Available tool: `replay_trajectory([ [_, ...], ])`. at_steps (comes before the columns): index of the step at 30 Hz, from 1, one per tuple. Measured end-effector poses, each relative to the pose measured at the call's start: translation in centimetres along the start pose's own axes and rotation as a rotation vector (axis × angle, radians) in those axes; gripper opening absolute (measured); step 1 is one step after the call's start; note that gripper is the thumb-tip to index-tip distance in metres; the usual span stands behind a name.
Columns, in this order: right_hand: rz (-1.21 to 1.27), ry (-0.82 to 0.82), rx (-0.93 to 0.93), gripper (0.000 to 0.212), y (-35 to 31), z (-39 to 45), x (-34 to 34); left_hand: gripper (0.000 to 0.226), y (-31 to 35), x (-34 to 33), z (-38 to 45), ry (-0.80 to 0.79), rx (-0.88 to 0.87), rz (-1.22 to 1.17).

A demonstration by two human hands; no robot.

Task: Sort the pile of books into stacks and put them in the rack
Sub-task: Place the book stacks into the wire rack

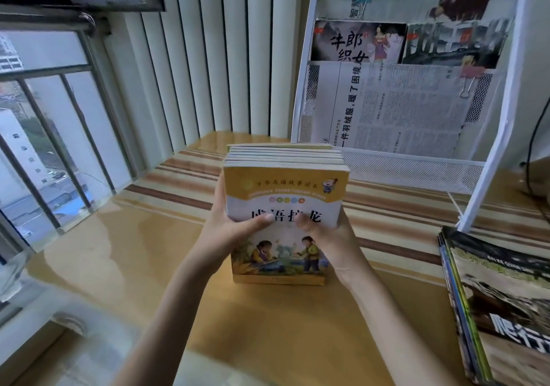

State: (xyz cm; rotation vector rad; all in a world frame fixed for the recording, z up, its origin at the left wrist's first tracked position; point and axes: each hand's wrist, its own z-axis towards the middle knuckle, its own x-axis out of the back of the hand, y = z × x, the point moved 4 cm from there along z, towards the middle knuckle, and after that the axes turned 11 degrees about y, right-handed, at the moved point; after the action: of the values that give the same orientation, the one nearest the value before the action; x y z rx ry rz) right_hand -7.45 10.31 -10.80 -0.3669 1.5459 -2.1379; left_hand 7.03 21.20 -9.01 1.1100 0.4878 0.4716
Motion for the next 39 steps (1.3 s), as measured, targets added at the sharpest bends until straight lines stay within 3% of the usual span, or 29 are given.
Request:
replay_trajectory([
  [6,-0.026,0.099,0.088,0.063,-1.1,1.7,0.6,0.074,0.3,-1.9,1.9,0.163,-0.068,-0.003],
  [11,-0.140,0.128,0.326,0.076,-8.7,6.6,4.5,0.066,6.0,-7.1,7.5,0.039,-0.313,-0.027],
  [13,-0.195,0.183,0.415,0.085,-12.0,9.4,6.9,0.070,8.3,-10.1,11.5,-0.034,-0.428,-0.001],
  [16,-0.304,0.243,0.479,0.082,-14.7,13.6,9.9,0.083,10.1,-13.6,17.1,-0.067,-0.507,0.032],
  [20,-0.484,0.245,0.479,0.068,-14.3,18.1,11.6,0.091,9.1,-15.1,21.4,0.032,-0.565,0.307],
  [24,-0.607,0.159,0.389,0.053,-9.8,19.9,11.0,0.093,5.6,-13.3,22.0,0.174,-0.561,0.653],
  [27,-0.842,0.167,0.381,0.072,-6.4,20.0,10.4,0.106,3.5,-11.9,21.7,0.191,-0.632,0.734],
  [30,-1.191,0.208,0.457,0.098,-5.5,20.4,10.3,0.120,4.6,-11.7,21.6,0.217,-0.741,0.614],
  [32,-1.407,0.278,0.414,0.099,-6.7,19.7,10.1,0.102,6.1,-12.3,22.0,0.159,-0.748,0.616],
  [34,-1.570,0.256,0.374,0.100,-7.6,19.0,9.7,0.062,7.1,-13.1,22.6,0.107,-0.804,0.759],
  [36,-1.665,0.239,0.345,0.101,-8.4,18.5,9.8,0.053,7.1,-13.9,22.6,0.097,-0.863,0.876],
  [39,-1.400,0.498,0.471,0.099,-10.6,18.3,10.4,0.051,7.0,-14.0,22.7,0.152,-0.942,0.946],
])
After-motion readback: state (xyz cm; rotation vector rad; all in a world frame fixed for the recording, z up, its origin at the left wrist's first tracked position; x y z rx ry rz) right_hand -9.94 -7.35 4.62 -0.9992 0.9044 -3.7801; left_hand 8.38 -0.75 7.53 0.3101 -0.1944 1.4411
